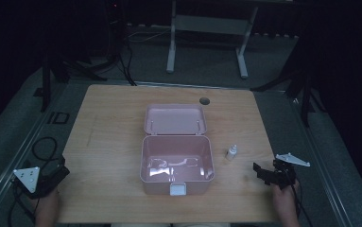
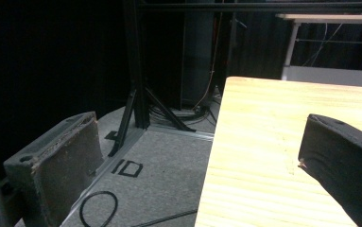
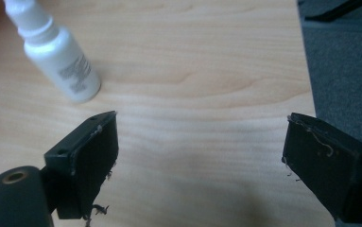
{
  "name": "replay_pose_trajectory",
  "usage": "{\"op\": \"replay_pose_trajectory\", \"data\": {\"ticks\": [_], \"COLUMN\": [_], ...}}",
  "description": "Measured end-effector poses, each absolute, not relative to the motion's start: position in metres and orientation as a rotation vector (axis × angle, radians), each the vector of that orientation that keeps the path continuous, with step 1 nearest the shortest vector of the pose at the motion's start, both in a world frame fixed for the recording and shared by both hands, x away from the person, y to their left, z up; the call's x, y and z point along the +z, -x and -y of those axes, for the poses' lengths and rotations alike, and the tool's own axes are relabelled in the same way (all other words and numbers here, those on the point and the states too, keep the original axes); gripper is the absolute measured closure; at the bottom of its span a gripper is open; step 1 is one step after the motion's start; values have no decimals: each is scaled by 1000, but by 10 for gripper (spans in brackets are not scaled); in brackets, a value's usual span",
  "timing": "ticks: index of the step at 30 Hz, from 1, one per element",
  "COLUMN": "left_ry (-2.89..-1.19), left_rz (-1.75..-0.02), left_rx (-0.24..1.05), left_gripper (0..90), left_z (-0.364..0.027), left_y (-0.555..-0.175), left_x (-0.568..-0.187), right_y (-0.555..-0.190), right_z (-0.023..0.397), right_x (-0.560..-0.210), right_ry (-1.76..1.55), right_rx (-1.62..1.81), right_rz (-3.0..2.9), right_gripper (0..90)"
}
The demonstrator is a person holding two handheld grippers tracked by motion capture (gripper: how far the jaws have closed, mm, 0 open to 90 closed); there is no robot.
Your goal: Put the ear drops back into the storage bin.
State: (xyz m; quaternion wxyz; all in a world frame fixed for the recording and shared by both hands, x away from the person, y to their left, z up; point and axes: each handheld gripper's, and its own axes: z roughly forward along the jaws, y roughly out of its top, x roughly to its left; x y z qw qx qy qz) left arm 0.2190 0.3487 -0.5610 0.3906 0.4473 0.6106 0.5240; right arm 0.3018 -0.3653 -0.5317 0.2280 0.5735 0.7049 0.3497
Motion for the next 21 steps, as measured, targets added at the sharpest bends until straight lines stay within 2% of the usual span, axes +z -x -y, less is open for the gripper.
{"op": "replay_pose_trajectory", "data": {"ticks": [21], "left_ry": [-1091], "left_rz": [-1504], "left_rx": [1352], "left_gripper": [4], "left_z": [-350], "left_y": [-214], "left_x": [-563], "right_y": [-292], "right_z": [341], "right_x": [-509], "right_ry": [-1289], "right_rx": [634], "right_rz": [-2409], "right_gripper": [121]}}
